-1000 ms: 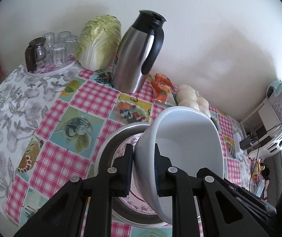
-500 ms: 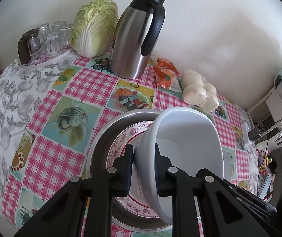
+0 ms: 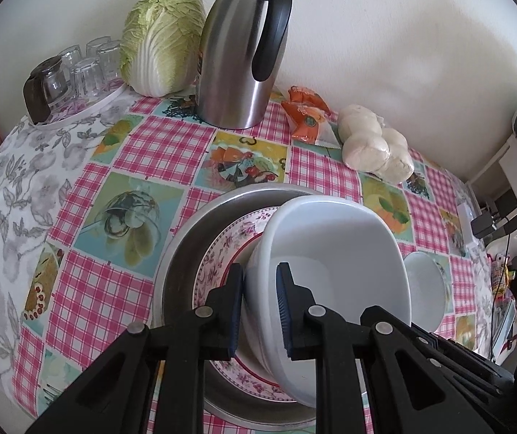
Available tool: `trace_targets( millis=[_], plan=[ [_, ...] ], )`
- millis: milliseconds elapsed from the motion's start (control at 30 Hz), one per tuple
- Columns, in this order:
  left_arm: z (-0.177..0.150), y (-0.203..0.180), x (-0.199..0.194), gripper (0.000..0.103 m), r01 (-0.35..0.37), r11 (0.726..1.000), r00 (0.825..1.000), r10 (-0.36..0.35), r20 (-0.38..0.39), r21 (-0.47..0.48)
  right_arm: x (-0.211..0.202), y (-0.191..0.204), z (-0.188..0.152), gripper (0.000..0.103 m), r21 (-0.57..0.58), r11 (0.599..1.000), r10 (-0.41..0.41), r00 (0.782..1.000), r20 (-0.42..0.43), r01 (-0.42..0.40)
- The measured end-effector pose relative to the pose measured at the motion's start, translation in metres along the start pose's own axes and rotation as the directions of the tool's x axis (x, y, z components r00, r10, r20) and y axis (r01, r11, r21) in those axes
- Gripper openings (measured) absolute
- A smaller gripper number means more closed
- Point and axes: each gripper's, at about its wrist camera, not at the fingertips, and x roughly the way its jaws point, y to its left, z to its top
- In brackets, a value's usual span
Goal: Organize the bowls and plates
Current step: 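Carry the white square bowl over the steel basin with the right gripper, then lower the square bowl into the red-rimmed bowl and open the right gripper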
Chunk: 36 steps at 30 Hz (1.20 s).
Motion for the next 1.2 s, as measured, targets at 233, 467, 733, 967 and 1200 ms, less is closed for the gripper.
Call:
trace_targets(
  millis=[233,467,733,967,1200],
  plan=[
    [0.002,0.003,-0.006,0.019,-0.001,1.0,1.0,0.001,0.014,-0.002,0.0,-0.002,0.0,0.016,0.001,1.0,-0.008,1.0,0.01,0.008],
    [0.005,0.003,-0.017,0.019,0.006,1.0,0.999,-0.006,0.036,-0.01,-0.002,-0.001,0.001,0.016,0.002,1.0,-0.003,1.0,0.014,0.003],
    [0.004,0.012,-0.012,0.019,-0.022,0.999,1.0,0.023,0.002,-0.047,-0.015,0.006,0.003,0.016,-0.025,1.0,0.009,0.999,0.035,-0.008],
    [0.005,0.014,-0.02,0.025,-0.044,0.998,0.999,0.045,0.015,-0.045,-0.022,0.009,0.004,0.016,-0.049,0.999,-0.011,0.998,0.058,0.014],
    [0.008,0.02,-0.036,0.051,-0.08,0.995,0.995,0.083,0.048,-0.06,-0.035,0.017,0.005,0.037,-0.089,0.995,-0.031,0.994,0.101,0.04]
  ],
)
